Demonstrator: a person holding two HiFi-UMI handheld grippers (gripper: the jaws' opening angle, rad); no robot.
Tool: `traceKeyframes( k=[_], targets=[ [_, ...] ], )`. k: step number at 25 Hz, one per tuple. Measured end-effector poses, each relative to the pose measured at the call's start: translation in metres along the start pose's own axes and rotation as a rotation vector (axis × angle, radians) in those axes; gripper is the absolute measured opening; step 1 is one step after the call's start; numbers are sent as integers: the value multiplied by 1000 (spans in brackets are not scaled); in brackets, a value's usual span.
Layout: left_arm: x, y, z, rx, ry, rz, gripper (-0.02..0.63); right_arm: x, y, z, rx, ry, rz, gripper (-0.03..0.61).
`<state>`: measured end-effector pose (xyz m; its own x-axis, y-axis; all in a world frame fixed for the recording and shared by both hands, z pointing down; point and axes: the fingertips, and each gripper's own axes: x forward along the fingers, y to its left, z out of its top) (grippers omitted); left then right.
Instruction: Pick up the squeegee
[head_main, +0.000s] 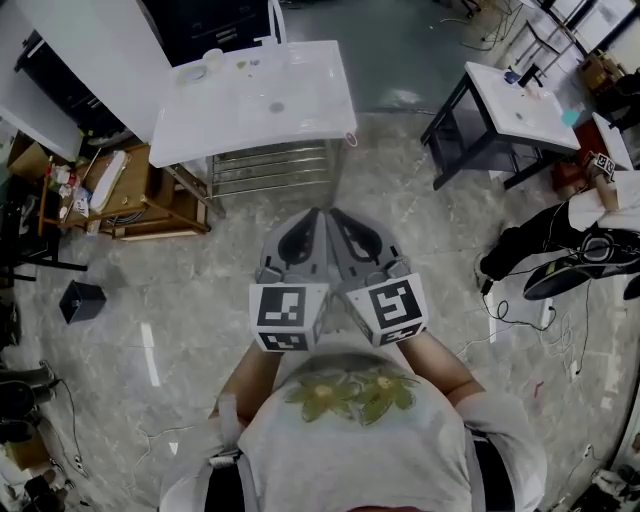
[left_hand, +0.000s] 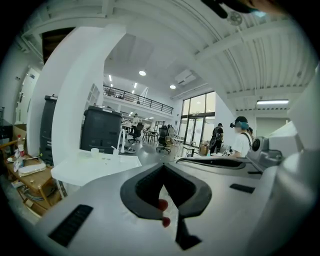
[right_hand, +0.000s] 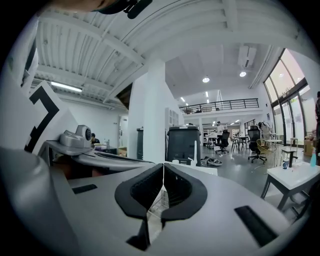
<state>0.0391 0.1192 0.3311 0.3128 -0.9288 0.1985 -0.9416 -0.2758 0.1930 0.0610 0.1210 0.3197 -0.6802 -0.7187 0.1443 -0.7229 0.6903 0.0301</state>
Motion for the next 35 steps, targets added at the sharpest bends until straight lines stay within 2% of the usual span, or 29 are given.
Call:
traceKeyframes(
  k=[7, 14, 19, 26, 35],
  targets=[
    [16, 54, -2, -52, 18, -16, 9, 55, 15, -8, -30, 35, -17, 23],
    [23, 97, -8, -41, 43, -30, 9, 93, 30, -14, -51, 44, -58, 23],
    [27, 103, -15, -60, 54, -54, 9, 101, 31, -24, -78, 71, -74, 23],
    [37, 112, -15, -35, 65, -73, 9, 114, 27, -31, -68, 83, -84, 23],
    [70, 114, -8, -7, 82, -93, 9, 134, -1, -28, -67, 89, -98, 25]
  ],
)
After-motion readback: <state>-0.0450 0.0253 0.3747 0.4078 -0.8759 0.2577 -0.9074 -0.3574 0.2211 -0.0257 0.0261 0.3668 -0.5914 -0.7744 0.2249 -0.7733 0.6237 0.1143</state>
